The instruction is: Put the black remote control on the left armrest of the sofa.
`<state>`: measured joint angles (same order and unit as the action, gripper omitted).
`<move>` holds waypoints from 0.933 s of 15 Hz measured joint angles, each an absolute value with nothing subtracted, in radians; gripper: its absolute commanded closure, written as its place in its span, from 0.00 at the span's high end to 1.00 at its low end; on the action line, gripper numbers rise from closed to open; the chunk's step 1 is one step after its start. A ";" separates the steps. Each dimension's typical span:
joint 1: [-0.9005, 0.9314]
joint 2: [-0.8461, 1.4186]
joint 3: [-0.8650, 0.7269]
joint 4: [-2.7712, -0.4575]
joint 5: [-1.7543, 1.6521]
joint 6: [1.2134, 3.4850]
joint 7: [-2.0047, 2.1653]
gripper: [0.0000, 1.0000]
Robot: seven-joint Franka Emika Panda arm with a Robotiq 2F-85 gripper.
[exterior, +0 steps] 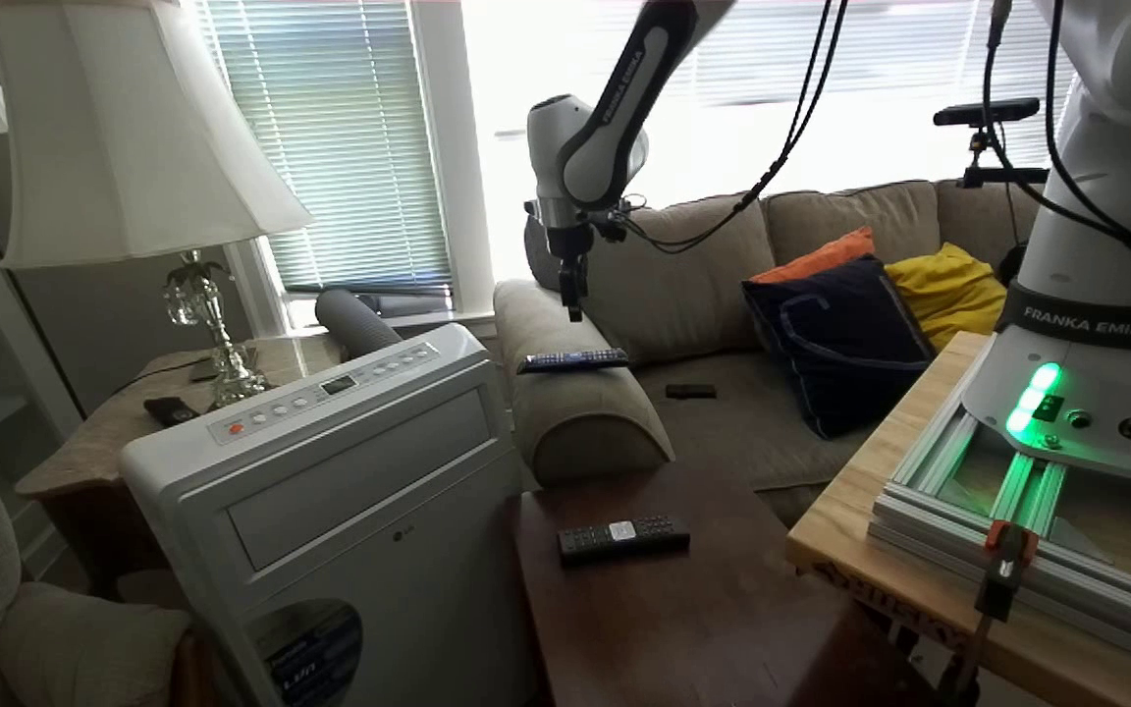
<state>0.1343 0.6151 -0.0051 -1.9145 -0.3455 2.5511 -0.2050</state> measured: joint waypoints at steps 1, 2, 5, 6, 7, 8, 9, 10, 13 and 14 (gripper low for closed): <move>0.141 0.589 -0.004 -1.927 -0.339 2.500 -0.171 1.00; 0.151 0.564 -0.004 -1.942 -0.336 2.454 -0.128 1.00; 0.187 0.491 0.000 -2.001 -0.334 2.344 0.012 1.00; 0.198 0.471 0.007 -2.027 -0.332 2.322 0.055 1.00; 0.209 0.453 0.017 -2.058 -0.329 2.315 0.100 1.00; 0.217 0.436 0.032 -2.095 -0.315 2.317 0.140 1.00; 0.223 0.424 0.048 -2.129 -0.297 2.330 0.173 1.00; 0.227 0.415 0.064 -2.165 -0.274 2.366 0.204 1.00; 0.241 0.406 0.094 -2.267 -0.235 2.551 0.290 1.00; 0.253 0.406 0.089 -2.300 -0.235 2.634 0.330 1.00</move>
<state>0.2528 0.4062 0.0894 -2.3003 -0.2354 2.6343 0.3303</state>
